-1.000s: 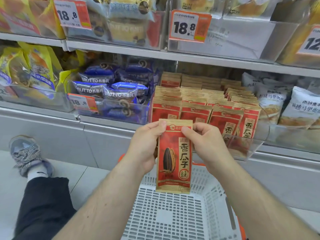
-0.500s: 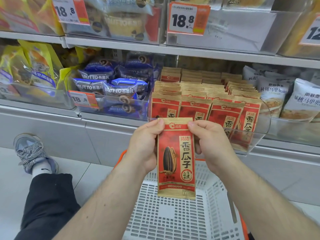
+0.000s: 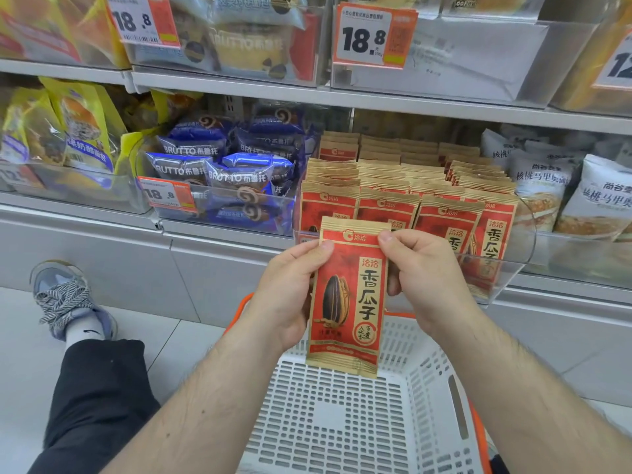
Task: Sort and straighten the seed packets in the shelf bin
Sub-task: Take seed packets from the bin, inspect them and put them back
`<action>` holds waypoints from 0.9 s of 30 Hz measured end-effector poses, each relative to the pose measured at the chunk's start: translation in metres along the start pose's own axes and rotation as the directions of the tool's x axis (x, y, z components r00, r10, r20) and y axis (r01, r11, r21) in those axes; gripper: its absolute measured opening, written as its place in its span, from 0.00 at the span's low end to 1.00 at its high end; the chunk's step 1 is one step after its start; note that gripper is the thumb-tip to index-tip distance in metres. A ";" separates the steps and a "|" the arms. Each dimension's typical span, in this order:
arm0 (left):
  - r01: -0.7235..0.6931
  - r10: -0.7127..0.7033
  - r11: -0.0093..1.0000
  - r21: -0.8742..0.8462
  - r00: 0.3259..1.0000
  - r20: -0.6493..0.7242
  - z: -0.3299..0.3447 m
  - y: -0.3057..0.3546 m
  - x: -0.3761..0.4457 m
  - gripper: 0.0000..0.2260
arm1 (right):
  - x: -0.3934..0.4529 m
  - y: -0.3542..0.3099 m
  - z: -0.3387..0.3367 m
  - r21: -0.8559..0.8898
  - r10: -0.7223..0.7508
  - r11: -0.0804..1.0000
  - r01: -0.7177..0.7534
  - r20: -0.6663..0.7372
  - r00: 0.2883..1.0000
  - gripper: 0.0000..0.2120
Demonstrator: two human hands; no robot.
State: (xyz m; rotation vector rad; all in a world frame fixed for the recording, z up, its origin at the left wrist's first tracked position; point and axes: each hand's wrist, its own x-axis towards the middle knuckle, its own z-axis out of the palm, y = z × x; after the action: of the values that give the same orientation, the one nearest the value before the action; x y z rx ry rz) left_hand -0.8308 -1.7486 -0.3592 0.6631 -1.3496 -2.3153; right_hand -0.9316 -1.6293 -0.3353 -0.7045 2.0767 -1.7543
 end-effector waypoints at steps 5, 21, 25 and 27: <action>-0.015 0.010 0.993 -0.121 0.999 -0.049 0.000 0.002 -0.001 0.11 | 0.001 0.000 -0.005 -0.066 0.059 0.997 -0.049 0.169 0.984 0.13; 0.033 -0.032 0.999 0.014 0.998 -0.053 -0.011 0.000 -0.011 0.13 | 0.001 0.006 -0.012 -0.145 0.114 0.987 -0.064 0.365 0.924 0.11; 0.050 -0.053 0.997 -0.065 0.998 -0.045 -0.010 0.004 -0.009 0.15 | -0.001 0.004 -0.021 -0.212 0.209 0.971 -0.110 0.536 0.818 0.20; 0.048 -0.050 0.998 -0.048 0.998 -0.043 -0.012 0.003 -0.007 0.16 | -0.001 0.004 -0.023 -0.204 0.206 0.973 -0.107 0.565 0.799 0.23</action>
State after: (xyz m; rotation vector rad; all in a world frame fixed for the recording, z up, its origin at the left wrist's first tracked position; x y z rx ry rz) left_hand -0.8180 -1.7545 -0.3604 0.7357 -1.2685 -2.3490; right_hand -0.9435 -1.6096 -0.3354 -0.9453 1.7836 -1.0915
